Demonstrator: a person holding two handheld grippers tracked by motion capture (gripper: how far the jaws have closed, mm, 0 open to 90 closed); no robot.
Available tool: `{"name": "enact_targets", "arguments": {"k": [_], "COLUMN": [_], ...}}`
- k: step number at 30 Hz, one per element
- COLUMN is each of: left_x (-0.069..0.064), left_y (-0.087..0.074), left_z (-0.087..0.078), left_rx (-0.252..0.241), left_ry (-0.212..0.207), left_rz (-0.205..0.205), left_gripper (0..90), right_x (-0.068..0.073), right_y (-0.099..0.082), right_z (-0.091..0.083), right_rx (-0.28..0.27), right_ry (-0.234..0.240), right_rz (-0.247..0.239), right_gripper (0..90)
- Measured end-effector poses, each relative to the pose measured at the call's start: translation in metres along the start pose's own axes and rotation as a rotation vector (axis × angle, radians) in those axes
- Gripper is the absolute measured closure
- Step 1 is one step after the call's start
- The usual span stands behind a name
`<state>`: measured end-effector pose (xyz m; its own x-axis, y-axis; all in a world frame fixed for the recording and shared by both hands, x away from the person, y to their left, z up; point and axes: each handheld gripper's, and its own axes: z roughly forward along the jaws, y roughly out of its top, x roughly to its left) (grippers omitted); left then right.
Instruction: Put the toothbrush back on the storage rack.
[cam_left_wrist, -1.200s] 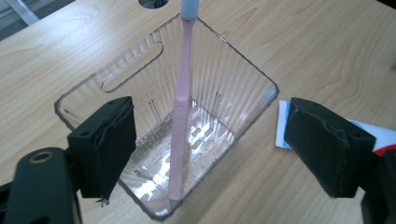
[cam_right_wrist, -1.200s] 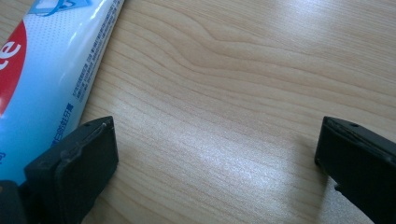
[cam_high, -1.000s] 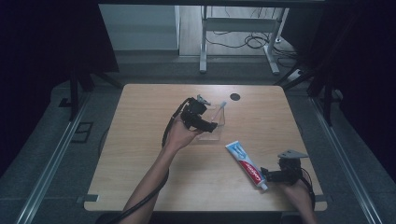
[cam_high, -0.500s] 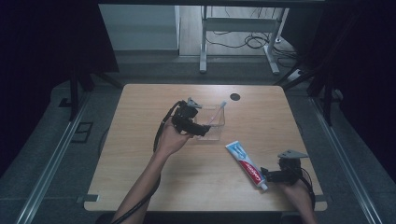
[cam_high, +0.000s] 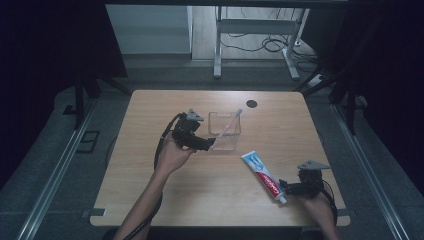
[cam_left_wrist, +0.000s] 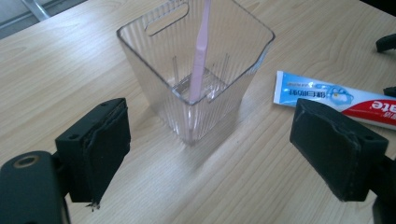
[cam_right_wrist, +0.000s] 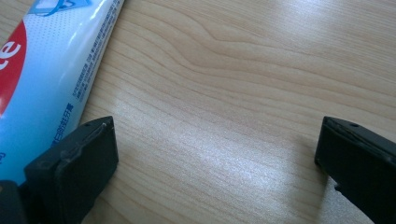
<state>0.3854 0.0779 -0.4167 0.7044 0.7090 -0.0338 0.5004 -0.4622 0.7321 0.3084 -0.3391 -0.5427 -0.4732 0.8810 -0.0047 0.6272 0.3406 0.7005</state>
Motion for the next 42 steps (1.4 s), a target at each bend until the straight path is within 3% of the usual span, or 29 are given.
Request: {"name": "enact_targets", "arguments": {"k": [16, 26, 42], "left_x": [0.006, 0.008, 0.003], "left_y": [-0.038, -0.064, -0.105], "left_z": [-0.012, -0.015, -0.015], "left_rx": [-0.012, -0.020, -0.018], "left_ry": [0.024, 0.027, 0.046], "left_rz": [0.006, -0.016, -0.026], "left_gripper": [12.7, 12.7, 12.7], "right_x": [0.000, 0.000, 0.000], "right_y": [0.000, 0.000, 0.000], "right_z": [0.000, 0.000, 0.000], "right_rx": [0.000, -0.002, -0.001], "right_ry": [0.000, 0.001, 0.001], "right_rz": [0.000, 0.001, 0.001], "right_gripper": [0.0, 0.0, 0.0]}}
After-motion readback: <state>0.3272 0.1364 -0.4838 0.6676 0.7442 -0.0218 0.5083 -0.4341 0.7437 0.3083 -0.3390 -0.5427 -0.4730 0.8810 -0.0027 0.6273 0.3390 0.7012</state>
